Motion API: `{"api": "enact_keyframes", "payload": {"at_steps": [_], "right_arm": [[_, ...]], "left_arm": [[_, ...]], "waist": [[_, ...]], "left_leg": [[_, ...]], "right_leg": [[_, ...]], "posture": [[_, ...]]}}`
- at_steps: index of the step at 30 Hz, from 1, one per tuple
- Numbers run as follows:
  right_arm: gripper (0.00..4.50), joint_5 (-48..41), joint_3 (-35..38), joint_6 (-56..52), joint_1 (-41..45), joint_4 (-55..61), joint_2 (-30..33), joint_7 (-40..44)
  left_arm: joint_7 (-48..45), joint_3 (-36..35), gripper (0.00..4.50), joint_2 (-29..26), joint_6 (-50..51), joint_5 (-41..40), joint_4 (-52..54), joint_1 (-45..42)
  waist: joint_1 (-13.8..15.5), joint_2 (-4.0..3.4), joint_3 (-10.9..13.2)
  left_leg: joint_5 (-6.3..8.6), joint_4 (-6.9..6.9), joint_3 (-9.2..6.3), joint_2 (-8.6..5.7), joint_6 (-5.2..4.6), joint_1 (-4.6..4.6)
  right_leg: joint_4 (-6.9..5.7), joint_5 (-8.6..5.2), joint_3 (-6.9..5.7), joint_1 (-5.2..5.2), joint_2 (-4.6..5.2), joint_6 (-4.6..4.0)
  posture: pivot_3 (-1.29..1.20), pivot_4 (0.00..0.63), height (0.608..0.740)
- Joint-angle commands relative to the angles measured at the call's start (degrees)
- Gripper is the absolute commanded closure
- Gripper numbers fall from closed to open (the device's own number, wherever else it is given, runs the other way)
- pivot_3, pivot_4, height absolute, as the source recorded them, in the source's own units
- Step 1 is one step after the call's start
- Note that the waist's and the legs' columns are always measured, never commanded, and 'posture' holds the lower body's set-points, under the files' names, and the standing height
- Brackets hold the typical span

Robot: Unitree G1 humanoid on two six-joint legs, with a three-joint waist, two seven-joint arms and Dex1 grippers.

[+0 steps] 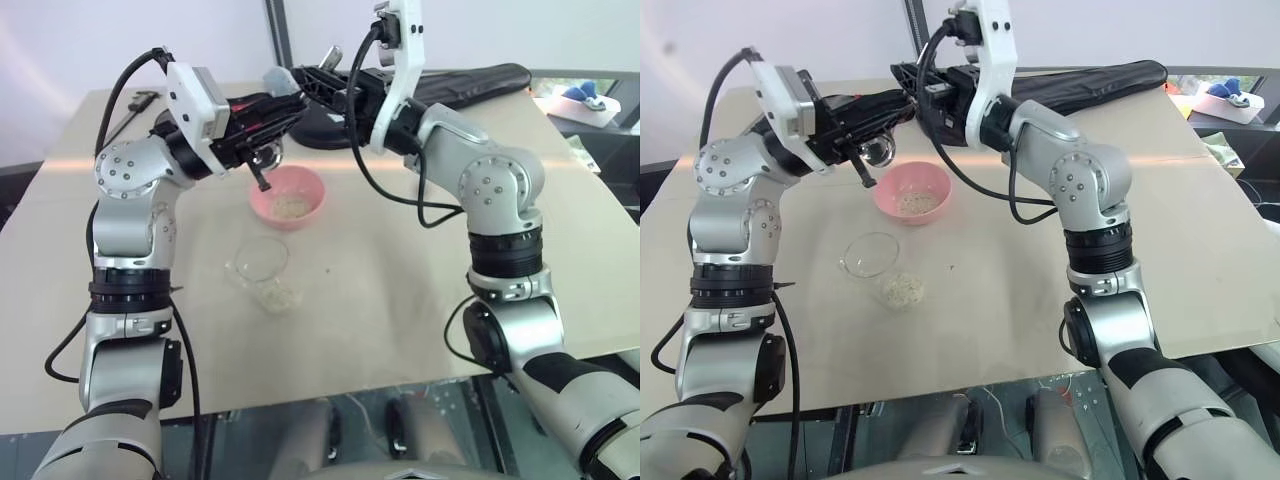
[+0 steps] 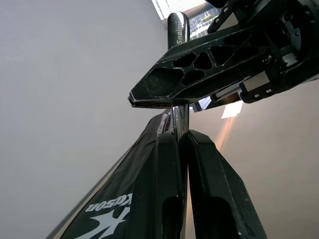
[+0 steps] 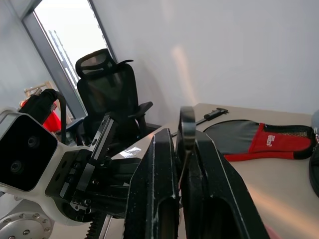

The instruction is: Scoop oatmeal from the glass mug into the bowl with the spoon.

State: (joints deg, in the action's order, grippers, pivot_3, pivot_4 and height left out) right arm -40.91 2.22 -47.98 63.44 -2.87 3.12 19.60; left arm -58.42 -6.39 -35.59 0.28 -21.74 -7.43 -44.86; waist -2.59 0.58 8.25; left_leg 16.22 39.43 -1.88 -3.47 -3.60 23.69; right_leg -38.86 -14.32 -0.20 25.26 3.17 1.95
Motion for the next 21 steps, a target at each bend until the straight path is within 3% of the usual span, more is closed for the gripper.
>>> {"api": "enact_keyframes", "payload": {"at_steps": [1,7,10,16,21], "right_arm": [[4.38,-1.2,2.3,-0.2,1.9,1.4,0.5,0.1],[4.50,-3.2,8.2,-0.1,3.2,-0.2,2.2,-2.5],[4.50,-3.5,10.3,-0.2,2.4,0.1,3.8,-3.4],[4.50,-3.1,13.4,0.6,-3.0,1.7,7.1,-4.3],[4.50,-2.9,14.9,2.0,-6.4,1.3,8.4,-4.4]], "left_arm": [[-0.6,-1.6,4.50,-0.9,3.0,-3.3,2.8,-0.2],[3.7,-7.7,2.34,-3.2,14.1,-9.9,5.9,2.9],[5.7,-12.8,0.94,-6.1,21.6,-14.8,9.7,8.3],[12.3,-26.5,0.94,-7.5,31.0,-21.4,23.3,29.2],[8.5,-32.4,0.94,-5.5,23.7,-17.4,23.0,45.6]], "waist": [[0.0,0.00,0.0],[-0.2,0.00,0.0],[-0.7,0.00,0.0],[-1.4,-0.03,0.0],[-0.8,-0.09,0.0]], "left_leg": [[0.00,0.00,0.00,0.00,0.00,0.00],[0.00,0.00,0.00,0.00,0.00,0.00],[0.00,-0.03,-0.01,0.02,0.00,0.00],[0.00,-0.10,0.00,0.03,0.00,-0.02],[0.00,-0.14,0.07,0.06,0.01,-0.05]], "right_leg": [[0.00,0.00,0.00,0.00,0.00,0.00],[0.00,0.00,0.01,0.00,0.00,0.00],[0.00,0.00,0.03,0.03,0.00,0.00],[0.01,0.00,0.11,0.02,0.01,0.00],[0.00,-0.01,0.20,0.06,-0.01,-0.01]], "posture": [[0.00,0.150,0.740],[0.00,0.150,0.740],[0.00,0.150,0.740],[0.00,0.150,0.740],[0.00,0.150,0.740]]}}
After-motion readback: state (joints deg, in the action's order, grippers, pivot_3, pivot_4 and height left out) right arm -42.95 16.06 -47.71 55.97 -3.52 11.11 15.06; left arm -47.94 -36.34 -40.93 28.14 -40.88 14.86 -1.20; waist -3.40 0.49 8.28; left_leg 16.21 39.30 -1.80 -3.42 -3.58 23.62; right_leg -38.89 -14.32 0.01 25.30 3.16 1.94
